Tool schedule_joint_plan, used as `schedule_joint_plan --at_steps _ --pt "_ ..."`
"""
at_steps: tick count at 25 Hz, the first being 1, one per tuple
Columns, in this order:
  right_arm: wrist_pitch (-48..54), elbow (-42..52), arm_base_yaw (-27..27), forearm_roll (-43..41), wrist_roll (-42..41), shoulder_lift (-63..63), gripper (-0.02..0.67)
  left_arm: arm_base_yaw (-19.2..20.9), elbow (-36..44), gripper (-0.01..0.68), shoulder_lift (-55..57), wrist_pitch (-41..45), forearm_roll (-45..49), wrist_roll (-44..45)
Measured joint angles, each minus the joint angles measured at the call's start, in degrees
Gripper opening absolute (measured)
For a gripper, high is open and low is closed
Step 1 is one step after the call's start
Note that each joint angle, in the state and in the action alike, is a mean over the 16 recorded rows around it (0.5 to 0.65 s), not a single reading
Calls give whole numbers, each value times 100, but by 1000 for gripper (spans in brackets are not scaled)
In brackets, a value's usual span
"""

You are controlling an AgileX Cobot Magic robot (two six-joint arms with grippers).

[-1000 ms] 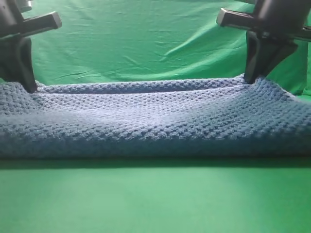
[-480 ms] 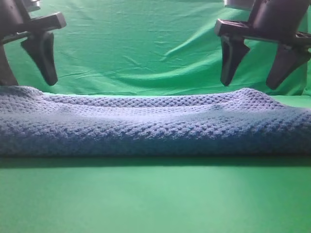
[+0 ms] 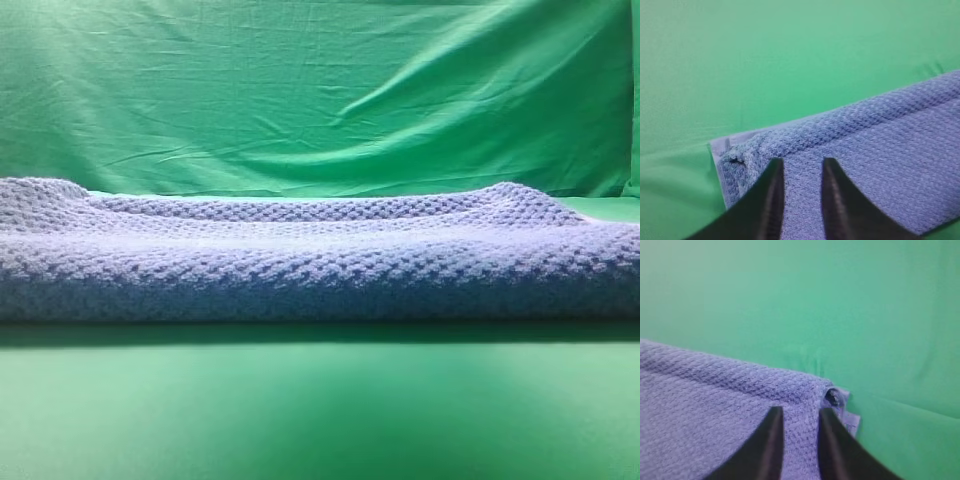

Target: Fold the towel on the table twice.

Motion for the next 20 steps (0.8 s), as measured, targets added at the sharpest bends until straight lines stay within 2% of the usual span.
schedule_joint_plan --at_steps 4,8,12,20 --pt "592 -309 0 6 -6 -449 104 0 -108 141 -709 201 -38 109" --pt "933 -323 0 27 -12 -1010 16 0 62 34 -1562 232 -71 243" --pt "1061 -41 0 57 -13 -1706 0 0 474 2 -2515 177 -88 345" --pt "702 1220 0 124 -41 -3497 0 0 1849 0 -4598 -81 -193 459"
